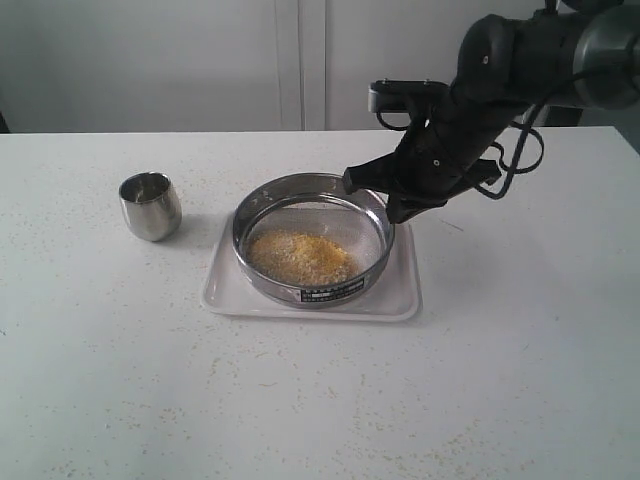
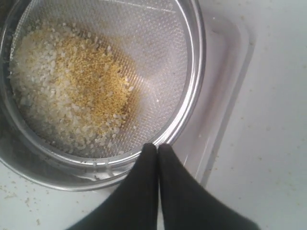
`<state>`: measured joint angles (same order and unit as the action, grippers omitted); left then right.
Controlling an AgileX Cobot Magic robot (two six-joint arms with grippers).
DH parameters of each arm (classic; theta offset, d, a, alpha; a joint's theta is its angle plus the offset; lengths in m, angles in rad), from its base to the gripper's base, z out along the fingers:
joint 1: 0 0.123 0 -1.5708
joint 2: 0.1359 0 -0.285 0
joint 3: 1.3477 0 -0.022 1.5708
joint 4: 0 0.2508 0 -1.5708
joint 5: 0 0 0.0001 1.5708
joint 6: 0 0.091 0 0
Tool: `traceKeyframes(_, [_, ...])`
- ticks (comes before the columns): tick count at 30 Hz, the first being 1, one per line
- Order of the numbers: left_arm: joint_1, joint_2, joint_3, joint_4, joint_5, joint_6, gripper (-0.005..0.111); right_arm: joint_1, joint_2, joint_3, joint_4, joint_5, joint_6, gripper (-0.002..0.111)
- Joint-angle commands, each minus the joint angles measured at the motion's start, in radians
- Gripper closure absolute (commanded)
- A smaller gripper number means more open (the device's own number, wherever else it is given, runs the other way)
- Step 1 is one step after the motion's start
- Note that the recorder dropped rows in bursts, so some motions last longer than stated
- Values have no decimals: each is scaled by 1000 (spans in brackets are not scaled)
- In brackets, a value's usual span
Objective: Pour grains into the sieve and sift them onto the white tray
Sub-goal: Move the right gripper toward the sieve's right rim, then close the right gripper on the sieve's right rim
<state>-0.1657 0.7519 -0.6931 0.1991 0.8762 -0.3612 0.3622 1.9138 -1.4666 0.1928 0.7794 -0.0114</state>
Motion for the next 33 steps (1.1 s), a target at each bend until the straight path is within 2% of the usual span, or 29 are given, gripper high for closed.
traceKeyframes(1, [3,-7,8,-5,8,-1,107,19,22,-43,-158,29,142,108])
traceKeyframes(16, [3,-7,8,-5,8,-1,107,26,148,-186,-193,162,202,107])
traceKeyframes(19, [3,-7,8,-5,8,-1,107,26,166,-200,-193,153,240,99])
traceKeyframes(20, [3,-7,8,-5,8,-1,107,26,172,-200,-193,135,249,91])
traceKeyframes(22, [3,-7,8,-5,8,-1,107,26,184,-200,-193,115,260,83])
traceKeyframes(33, [3,-7,8,-5,8,-1,107,26,283,-200,-157,41,304,82])
